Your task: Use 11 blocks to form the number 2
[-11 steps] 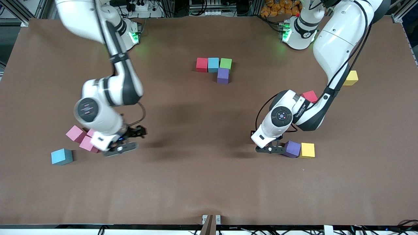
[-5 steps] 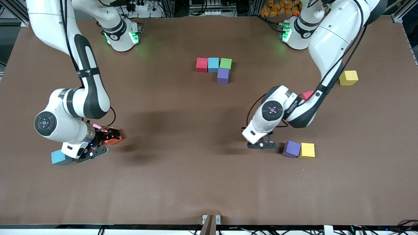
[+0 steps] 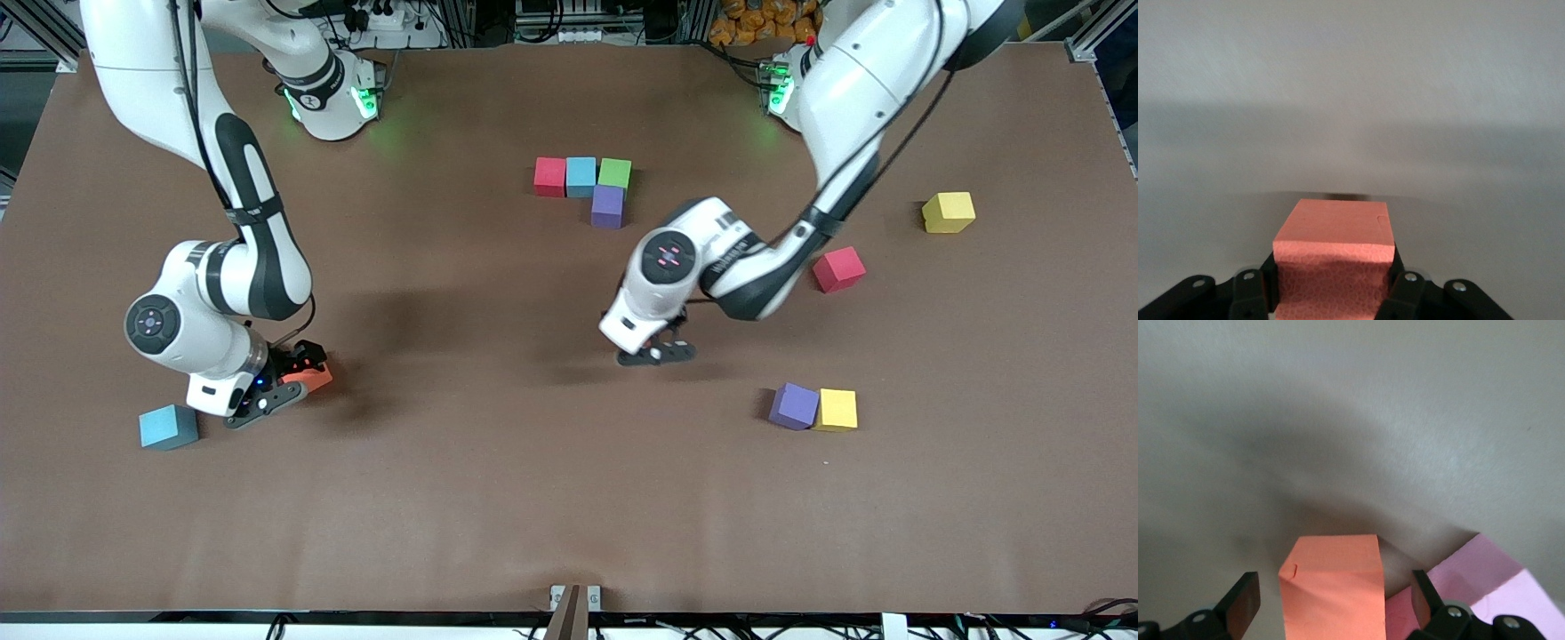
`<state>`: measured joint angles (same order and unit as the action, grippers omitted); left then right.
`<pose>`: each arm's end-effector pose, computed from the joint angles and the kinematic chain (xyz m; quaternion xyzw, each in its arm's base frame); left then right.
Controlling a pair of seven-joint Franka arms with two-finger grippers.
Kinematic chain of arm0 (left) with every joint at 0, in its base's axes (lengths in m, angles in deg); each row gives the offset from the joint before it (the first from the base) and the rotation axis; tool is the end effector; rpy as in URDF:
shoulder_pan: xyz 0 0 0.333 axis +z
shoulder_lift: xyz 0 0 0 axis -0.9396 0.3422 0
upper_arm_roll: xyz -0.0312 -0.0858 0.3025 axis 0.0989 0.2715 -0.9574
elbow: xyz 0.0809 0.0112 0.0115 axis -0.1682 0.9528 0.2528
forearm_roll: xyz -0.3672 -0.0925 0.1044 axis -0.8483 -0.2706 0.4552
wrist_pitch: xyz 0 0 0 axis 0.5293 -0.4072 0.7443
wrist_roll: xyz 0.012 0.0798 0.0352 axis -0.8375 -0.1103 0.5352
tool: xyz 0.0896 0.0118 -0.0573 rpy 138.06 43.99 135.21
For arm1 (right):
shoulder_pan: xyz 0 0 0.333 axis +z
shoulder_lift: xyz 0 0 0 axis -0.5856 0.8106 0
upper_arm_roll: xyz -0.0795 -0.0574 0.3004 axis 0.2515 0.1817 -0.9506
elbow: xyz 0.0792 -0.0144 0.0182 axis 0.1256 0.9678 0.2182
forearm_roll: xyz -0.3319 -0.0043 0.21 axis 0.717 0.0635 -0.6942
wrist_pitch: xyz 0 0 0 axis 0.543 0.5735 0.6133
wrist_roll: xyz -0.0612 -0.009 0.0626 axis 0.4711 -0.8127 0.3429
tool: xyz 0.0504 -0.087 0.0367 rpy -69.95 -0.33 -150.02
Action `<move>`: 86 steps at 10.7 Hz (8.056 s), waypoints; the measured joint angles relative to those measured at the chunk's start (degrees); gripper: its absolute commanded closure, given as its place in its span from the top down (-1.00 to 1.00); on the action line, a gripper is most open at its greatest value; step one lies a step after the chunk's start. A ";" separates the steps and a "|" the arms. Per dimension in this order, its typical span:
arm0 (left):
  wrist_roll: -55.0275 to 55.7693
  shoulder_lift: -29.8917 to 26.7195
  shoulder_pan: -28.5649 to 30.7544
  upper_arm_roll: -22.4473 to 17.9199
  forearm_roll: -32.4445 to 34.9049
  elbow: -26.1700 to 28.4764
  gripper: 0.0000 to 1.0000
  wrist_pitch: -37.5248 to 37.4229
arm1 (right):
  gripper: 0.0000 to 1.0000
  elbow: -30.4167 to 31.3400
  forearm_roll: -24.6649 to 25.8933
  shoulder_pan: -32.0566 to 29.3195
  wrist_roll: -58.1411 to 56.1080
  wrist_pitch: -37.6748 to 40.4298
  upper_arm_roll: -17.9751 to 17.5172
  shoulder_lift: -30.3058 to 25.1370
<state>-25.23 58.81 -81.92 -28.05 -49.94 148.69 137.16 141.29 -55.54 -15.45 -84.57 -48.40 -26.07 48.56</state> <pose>0.5185 -0.4346 0.2288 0.9984 0.0449 -0.0350 0.0039 0.6224 0.0308 0.2234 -0.9683 -0.2490 0.0176 0.0115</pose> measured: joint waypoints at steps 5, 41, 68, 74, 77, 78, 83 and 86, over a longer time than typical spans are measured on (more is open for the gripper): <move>4.02 -0.40 -3.23 0.08 0.00 2.27 -0.49 -0.21 | 0.88 4.11 -4.24 -0.23 -4.13 -5.13 -0.02 -0.02; 11.05 -9.10 -4.25 6.14 2.80 20.45 -0.44 6.94 | -0.48 3.07 -5.30 12.78 20.39 1.48 -4.82 -7.86; 13.69 -22.53 7.05 6.66 3.92 17.02 1.00 7.93 | -0.56 3.51 -5.01 22.69 8.38 1.46 -5.57 -8.90; -6.68 -22.47 23.45 6.57 3.92 15.16 1.00 7.25 | -0.68 4.05 1.62 33.05 -11.29 -0.07 -5.70 -6.60; -28.67 -20.74 31.74 6.50 1.98 13.77 1.00 6.95 | -0.75 4.12 1.89 38.09 -12.43 -2.73 -5.65 -4.21; -34.96 -19.39 33.44 6.49 0.61 12.28 1.00 6.95 | -0.76 3.99 1.91 39.15 -12.52 -3.67 -5.65 -3.19; -51.49 -11.44 34.70 6.70 -0.05 4.44 1.00 6.96 | -0.76 2.99 1.87 43.55 -9.00 -4.12 -5.68 -1.79; -57.10 -5.88 33.42 6.77 0.01 0.24 1.00 6.96 | -0.76 2.98 1.87 46.10 -5.86 -4.13 -5.68 -1.71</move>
<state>-82.32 52.93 -48.50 -21.28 -49.93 148.93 144.12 144.28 -53.67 30.65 -90.43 -52.52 -31.75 46.85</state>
